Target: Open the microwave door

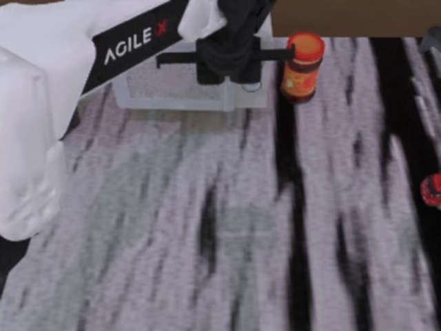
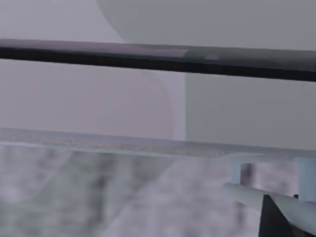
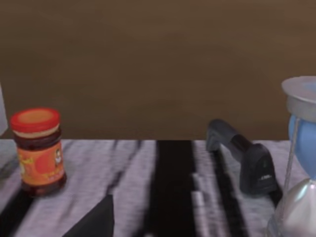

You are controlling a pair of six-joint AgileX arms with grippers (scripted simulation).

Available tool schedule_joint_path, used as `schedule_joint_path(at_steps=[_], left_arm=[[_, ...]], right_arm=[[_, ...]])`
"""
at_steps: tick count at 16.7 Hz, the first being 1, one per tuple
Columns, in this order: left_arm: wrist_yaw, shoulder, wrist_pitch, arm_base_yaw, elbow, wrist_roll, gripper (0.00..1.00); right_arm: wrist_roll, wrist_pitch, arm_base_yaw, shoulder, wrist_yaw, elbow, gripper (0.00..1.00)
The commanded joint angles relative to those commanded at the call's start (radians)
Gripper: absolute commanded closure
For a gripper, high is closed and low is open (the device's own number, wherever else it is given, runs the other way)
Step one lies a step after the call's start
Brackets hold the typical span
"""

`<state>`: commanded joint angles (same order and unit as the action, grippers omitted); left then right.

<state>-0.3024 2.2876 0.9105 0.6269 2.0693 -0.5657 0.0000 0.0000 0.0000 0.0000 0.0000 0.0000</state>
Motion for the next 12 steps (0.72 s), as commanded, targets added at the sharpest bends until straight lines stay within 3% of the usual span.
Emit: schedule_joint_path(at_steps=[12], left_arm=[[0.016, -0.041, -0.039, -0.002, -0.07, 0.035, 1.0]], right_arm=[[0.0, 0.0, 0.0, 0.0, 0.0, 0.0, 0.0]])
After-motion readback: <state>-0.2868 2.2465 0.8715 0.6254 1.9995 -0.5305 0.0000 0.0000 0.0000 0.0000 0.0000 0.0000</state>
